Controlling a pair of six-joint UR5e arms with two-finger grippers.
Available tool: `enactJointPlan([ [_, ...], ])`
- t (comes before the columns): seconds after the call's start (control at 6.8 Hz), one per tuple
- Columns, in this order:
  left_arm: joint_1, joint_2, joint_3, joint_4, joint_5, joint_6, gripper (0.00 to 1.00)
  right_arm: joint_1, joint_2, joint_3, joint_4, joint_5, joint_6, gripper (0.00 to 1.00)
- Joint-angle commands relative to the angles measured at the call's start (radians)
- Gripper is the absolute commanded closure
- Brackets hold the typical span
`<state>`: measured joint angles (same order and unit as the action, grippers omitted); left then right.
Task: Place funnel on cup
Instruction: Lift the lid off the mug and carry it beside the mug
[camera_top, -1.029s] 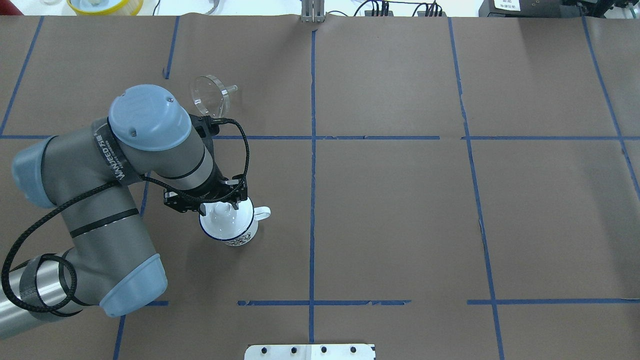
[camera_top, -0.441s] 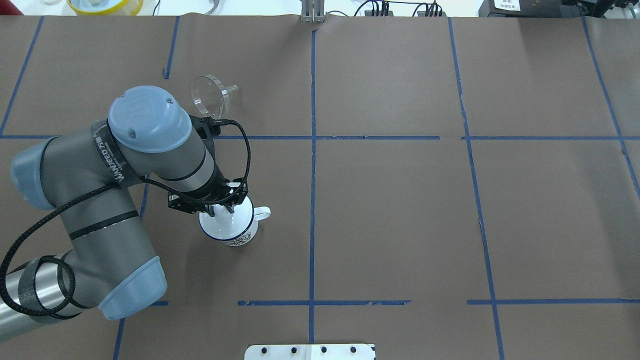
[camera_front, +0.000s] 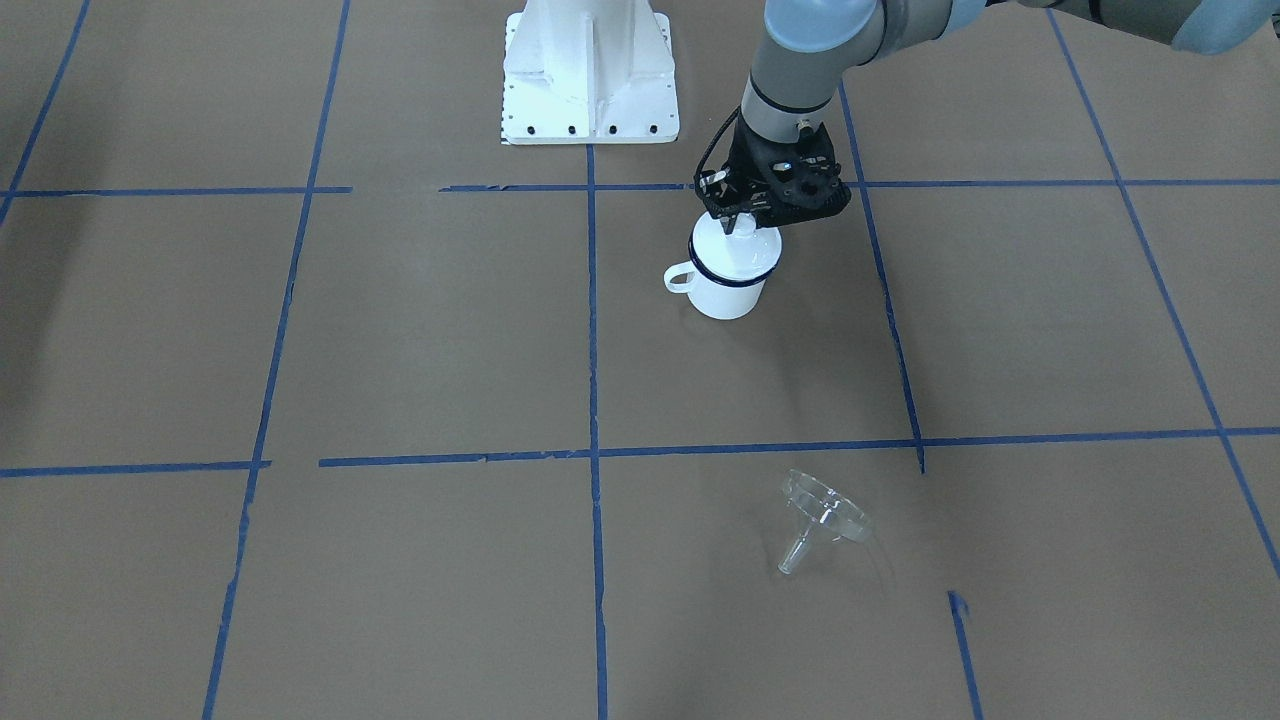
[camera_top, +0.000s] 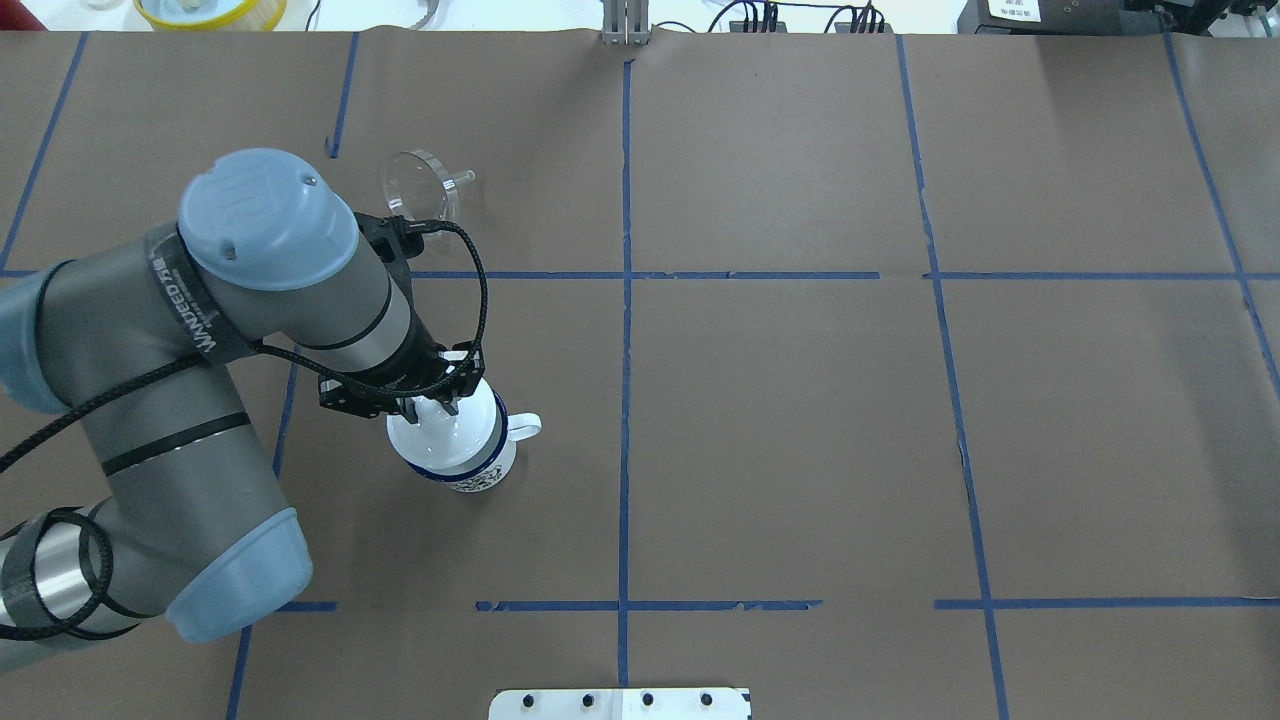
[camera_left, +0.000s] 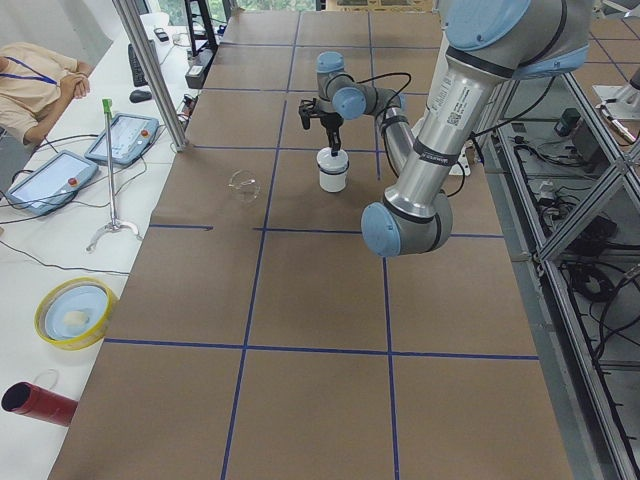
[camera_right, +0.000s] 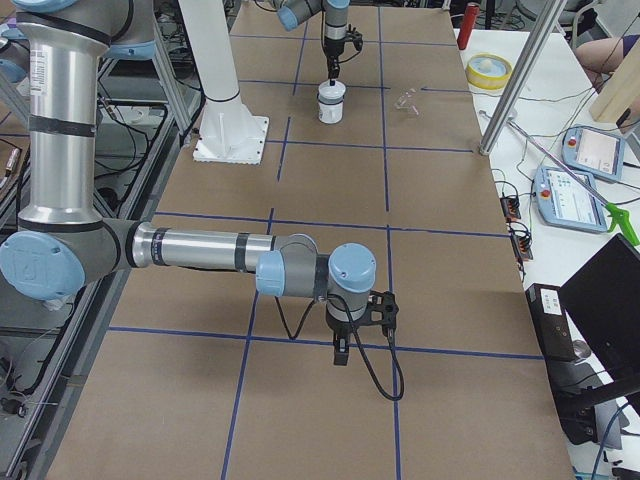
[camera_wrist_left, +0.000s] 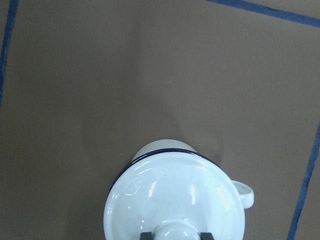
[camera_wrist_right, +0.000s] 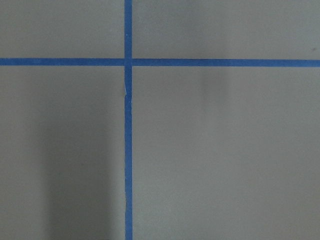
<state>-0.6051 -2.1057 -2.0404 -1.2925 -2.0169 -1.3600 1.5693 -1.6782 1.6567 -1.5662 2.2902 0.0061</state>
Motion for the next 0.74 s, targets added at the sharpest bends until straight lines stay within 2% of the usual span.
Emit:
enactJointPlan([
  [0.0,-0.071,0.001,-0.078,0.059,0.001,-0.001,1.00,0.000,0.000,0.000,0.000,0.000,0.000,0.00],
  [0.29,-0.122,0.029,-0.104,0.058,0.003,0.019,1.00,0.000,0.000,0.000,0.000,0.000,0.000,0.00],
  [0.59,-0.125,0.143,-0.150,0.036,0.003,0.077,1.00,0.000,0.000,0.000,0.000,0.000,0.000,0.00],
])
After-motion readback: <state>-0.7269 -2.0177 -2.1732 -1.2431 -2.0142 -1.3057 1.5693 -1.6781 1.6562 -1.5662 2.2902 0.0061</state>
